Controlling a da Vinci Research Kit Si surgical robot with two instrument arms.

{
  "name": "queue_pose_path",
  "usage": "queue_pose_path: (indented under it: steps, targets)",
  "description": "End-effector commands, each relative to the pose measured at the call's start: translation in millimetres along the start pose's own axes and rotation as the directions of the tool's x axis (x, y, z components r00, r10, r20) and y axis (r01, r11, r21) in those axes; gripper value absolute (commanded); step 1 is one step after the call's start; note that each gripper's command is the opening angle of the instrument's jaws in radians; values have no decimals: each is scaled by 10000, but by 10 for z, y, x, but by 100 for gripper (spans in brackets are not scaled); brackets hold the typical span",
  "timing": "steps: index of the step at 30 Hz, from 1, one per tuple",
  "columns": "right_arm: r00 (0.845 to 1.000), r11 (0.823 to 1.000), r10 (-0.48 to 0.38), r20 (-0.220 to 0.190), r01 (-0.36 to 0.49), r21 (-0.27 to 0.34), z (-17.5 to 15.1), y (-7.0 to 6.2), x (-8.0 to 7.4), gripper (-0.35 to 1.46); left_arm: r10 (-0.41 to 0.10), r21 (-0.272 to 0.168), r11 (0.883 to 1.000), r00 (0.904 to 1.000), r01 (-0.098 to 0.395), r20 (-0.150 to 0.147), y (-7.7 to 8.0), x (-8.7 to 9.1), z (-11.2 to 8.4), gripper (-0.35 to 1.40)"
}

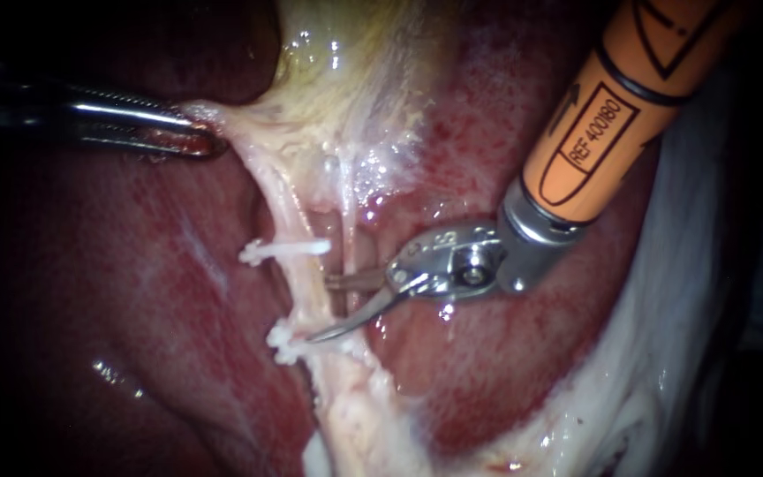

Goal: Go to the cutting position left tube

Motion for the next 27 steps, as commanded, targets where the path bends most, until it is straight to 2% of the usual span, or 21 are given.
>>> queue_pose_path:
  steps: [1,9,14,17,22,27]
  targets:
    - [10000,10000,10,-77,-10,36,2,0,2,143,0,1,10000,10000,0,-1,0,0,0,-35]
    - [9964,9989,372,-759,-349,306,20,6,21,142,3,-3,10000,10000,-3,1,-2,0,0,-35]
    - [9933,9979,554,-1012,-517,393,25,7,36,142,5,0,10000,10000,-5,0,-2,-1,1,-35]
    - [9889,9968,675,-1324,-611,525,23,3,49,142,5,2,10000,10000,-5,-1,-2,-1,1,-35]
    - [9840,9948,827,-1579,-720,722,16,-11,70,142,5,6,10000,10000,-5,-2,-2,-1,2,-35]
    - [9797,9931,932,-1774,-787,874,14,-20,81,140,6,13,10000,10000,-6,-3,-1,-1,2,-35]
